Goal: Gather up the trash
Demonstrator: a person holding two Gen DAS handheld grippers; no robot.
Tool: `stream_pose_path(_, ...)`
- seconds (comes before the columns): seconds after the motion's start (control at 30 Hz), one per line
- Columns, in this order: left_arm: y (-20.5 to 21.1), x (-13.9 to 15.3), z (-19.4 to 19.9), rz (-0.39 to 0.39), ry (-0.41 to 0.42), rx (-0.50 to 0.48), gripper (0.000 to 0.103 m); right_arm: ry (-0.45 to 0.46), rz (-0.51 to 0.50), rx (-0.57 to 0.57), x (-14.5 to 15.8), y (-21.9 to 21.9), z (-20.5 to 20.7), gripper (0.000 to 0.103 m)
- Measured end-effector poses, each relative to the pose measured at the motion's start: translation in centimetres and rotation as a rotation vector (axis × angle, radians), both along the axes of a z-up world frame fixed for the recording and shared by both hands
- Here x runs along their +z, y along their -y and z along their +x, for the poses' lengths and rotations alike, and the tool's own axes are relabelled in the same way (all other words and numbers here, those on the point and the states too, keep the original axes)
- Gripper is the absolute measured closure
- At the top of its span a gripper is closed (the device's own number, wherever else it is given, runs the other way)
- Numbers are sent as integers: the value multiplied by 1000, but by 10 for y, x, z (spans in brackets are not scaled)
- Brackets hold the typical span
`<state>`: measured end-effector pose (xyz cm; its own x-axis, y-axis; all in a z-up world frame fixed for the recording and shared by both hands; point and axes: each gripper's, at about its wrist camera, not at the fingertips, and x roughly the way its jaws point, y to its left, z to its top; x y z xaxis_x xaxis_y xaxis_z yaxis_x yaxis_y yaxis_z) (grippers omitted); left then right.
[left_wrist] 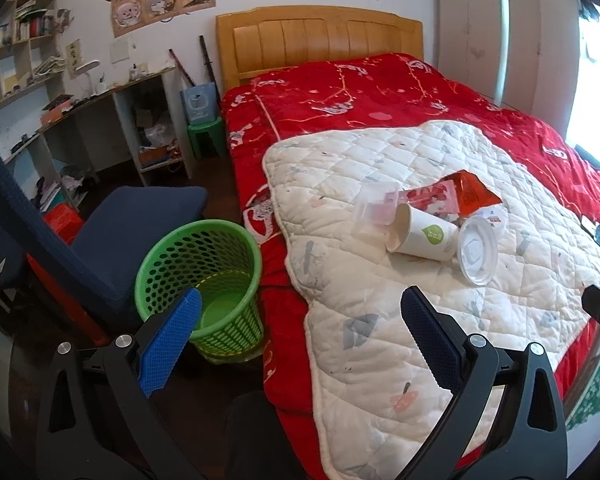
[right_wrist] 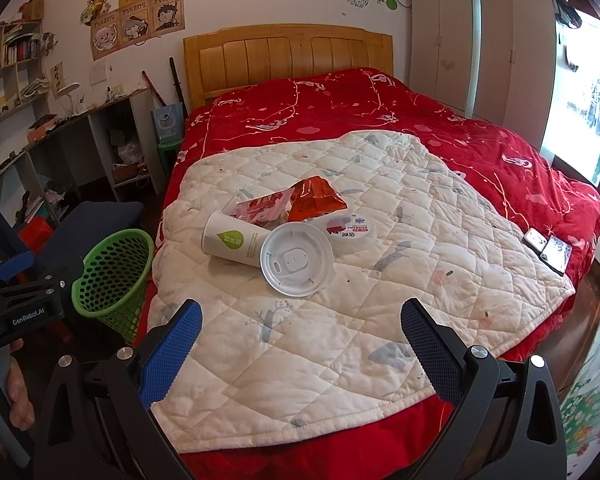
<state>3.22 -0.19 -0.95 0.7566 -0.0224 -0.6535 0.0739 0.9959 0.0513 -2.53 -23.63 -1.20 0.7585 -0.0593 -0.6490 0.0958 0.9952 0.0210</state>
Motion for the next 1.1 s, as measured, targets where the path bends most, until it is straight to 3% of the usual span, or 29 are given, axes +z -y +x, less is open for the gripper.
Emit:
stream_pose_path(0.4,3,-8,26,-10,-54,-15,5,-17,-12,9,1,8,22,7)
stream_pose_path(0.87,20,-13,57,-22,-63,-115,5,-68,-21,32,-8,25,59,7)
stream_pose_path(1.1,32,-22,80,-82,-103,-214,20,-103,-18,32,-17,32,73,7)
